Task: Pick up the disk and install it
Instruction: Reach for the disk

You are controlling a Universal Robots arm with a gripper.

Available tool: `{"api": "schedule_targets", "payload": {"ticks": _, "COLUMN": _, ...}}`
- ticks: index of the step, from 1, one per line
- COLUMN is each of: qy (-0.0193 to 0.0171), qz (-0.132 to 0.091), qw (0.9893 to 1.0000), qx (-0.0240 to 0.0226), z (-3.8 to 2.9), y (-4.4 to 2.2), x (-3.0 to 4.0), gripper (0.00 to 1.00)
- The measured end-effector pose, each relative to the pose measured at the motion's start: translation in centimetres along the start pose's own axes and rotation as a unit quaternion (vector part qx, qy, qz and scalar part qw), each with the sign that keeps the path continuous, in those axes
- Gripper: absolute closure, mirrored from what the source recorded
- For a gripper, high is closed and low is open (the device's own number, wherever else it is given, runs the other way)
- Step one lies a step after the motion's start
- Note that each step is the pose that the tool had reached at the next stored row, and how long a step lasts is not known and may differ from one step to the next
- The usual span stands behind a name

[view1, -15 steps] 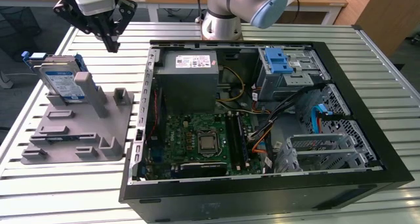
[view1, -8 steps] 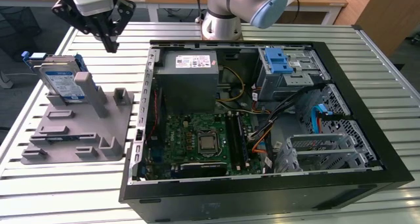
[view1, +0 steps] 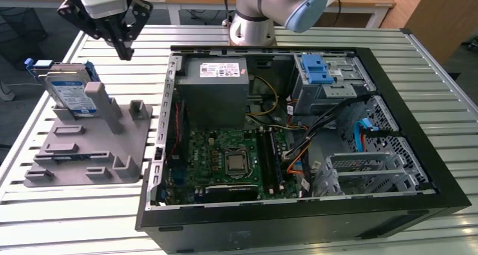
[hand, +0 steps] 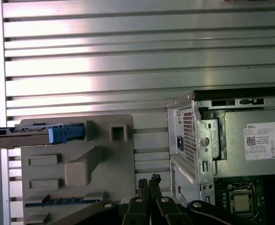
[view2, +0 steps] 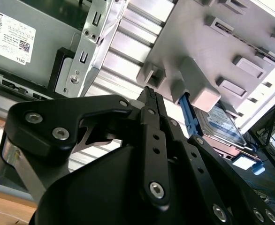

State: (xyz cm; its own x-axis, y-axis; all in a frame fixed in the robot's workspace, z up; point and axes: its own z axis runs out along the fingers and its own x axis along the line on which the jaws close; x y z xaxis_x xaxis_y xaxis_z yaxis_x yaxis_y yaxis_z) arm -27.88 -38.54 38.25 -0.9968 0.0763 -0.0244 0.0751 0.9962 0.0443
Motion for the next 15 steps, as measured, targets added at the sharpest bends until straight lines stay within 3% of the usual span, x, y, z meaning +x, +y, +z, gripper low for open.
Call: {"api": "schedule_targets", "payload": {"ticks": 15, "qy": 0.0, "qz": 0.0, "qw": 1.0, "qx": 0.0, "z": 0.09, "y": -0.04, "x": 0.49, "gripper": 0.85}}
